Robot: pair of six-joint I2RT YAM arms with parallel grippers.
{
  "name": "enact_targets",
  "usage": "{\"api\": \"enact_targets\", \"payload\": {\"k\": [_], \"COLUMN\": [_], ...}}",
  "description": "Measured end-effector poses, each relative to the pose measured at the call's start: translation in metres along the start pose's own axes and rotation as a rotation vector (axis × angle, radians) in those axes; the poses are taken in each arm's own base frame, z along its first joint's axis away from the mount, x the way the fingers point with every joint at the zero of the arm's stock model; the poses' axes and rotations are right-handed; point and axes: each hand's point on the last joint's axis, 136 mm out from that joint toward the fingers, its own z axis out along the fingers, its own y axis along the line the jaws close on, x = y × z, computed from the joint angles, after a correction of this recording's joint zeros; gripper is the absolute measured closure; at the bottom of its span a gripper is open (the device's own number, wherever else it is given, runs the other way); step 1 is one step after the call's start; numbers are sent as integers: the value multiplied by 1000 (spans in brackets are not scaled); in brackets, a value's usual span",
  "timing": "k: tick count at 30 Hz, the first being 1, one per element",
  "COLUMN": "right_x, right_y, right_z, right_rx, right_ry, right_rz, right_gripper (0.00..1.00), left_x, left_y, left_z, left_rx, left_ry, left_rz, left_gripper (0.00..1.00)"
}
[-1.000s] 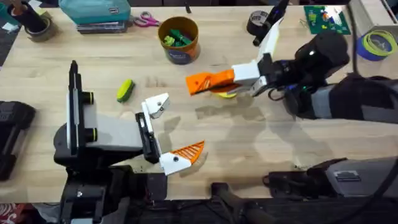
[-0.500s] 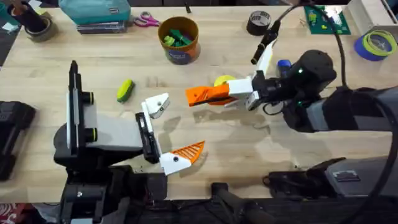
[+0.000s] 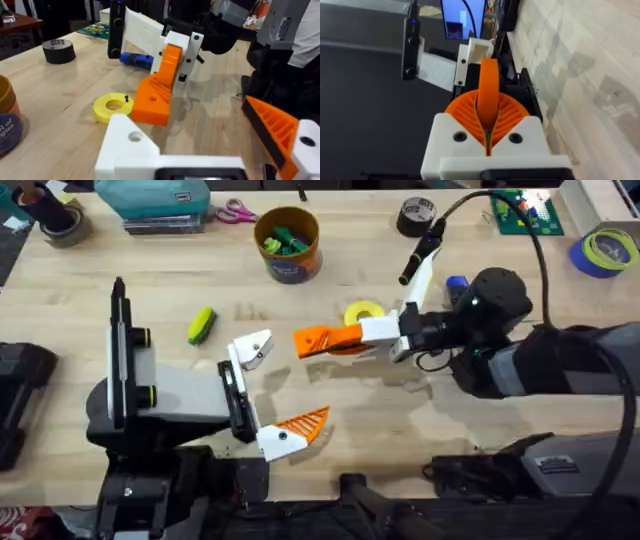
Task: Pick up the gripper from the table and insert it into the empty holder that is missing its gripper. Then pick up a screw, insert it into the mounting hole, and use the screwdriver to tighten it. Finally, clean up the table by picking up the vegetable and placing it into the bucket.
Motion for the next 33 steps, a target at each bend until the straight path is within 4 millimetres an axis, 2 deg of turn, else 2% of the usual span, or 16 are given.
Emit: {"api": "enact_targets", "payload": {"k": [7, 12, 15, 21, 33], "right_x": [11, 19, 26, 26, 29], "right_y": [8, -1, 2, 4, 10], "right_z": [10, 7, 4, 2, 11], "right_rx": [-22, -7, -24, -31, -44], "right_ry": [41, 22, 6, -23, 7], "right_rz": [-48, 1, -28, -7, 59], "right_gripper": [992, 992, 992, 992, 992], "left_x": [0, 0, 0, 0, 0], "left_y": [0, 0, 0, 0, 0], "left_z": [0, 0, 0, 0, 0], "left_rx": [0, 0, 0, 0, 0], "left_ry": [0, 0, 0, 0, 0], "left_rz": [0, 0, 0, 0, 0], "left_gripper": [15, 15, 15, 15, 15]}}
